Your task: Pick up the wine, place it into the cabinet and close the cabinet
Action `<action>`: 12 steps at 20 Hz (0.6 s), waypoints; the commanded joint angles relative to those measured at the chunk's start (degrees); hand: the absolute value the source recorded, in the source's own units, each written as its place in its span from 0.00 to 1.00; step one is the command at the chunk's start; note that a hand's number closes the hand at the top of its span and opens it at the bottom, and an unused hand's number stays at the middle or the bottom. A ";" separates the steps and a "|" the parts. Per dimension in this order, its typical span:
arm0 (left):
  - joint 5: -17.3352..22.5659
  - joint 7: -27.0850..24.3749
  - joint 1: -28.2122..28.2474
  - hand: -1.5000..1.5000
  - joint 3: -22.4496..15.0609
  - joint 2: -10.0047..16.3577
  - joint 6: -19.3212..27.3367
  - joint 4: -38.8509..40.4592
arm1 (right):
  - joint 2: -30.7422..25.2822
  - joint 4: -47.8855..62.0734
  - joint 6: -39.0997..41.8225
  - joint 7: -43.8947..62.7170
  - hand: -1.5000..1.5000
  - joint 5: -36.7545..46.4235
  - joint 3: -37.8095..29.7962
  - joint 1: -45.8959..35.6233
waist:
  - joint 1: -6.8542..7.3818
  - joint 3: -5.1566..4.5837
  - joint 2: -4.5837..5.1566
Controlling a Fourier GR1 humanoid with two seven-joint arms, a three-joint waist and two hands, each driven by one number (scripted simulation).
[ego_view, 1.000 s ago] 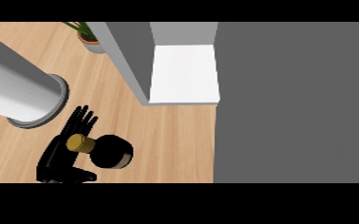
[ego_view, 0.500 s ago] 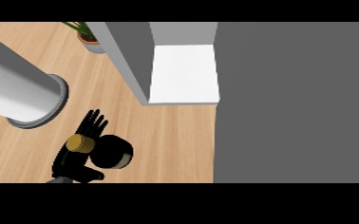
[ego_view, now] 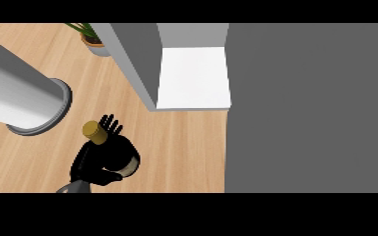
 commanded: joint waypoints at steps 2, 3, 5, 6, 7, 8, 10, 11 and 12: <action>-0.68 -6.97 -3.23 0.00 0.00 2.26 -5.35 8.02 | 0.62 -7.01 -2.55 4.38 0.00 -1.47 0.89 -0.65 | 0.11 -0.03 0.10; 0.32 -5.33 -4.52 1.00 -0.37 -0.50 -5.29 7.36 | 0.11 -8.87 -2.92 5.07 0.00 -1.46 1.11 0.01 | -0.26 -0.07 0.09; 0.93 -3.46 -4.33 1.00 -1.14 0.23 -8.22 6.83 | -0.27 -9.44 -0.90 3.33 0.00 -2.15 0.81 3.45 | -0.38 -0.01 -0.07; 1.02 -3.99 -4.09 1.00 -1.27 0.51 -10.20 8.52 | -0.24 -9.20 -3.46 5.46 0.00 -1.07 0.64 0.11 | -0.21 -0.08 0.07; -0.14 -5.46 -4.77 1.00 -2.19 0.16 -9.74 8.58 | 0.97 -7.49 -1.98 2.99 0.00 1.00 3.48 1.16 | -0.27 -0.06 0.05; 0.37 -3.65 -4.33 1.00 -2.65 -1.24 -9.82 8.74 | 0.55 -7.71 -1.30 2.18 0.00 -0.25 2.26 3.16 | -0.36 -0.02 -0.03; 0.03 -4.50 -2.29 1.00 -3.60 -0.42 -11.04 6.07 | -2.29 -11.55 -3.67 7.43 0.00 -3.74 -1.39 0.76 | 0.09 -0.03 -0.10; -1.12 -5.48 -5.39 1.00 -3.77 0.43 -9.38 7.62 | -1.90 -7.96 0.16 2.19 0.00 -4.35 -2.10 3.40 | -0.43 0.00 -0.01; -1.13 -4.79 -3.02 1.00 -4.80 0.04 -9.78 5.30 | 0.20 -7.37 -4.12 5.30 0.00 0.43 1.72 -1.96 | 0.54 0.01 -0.04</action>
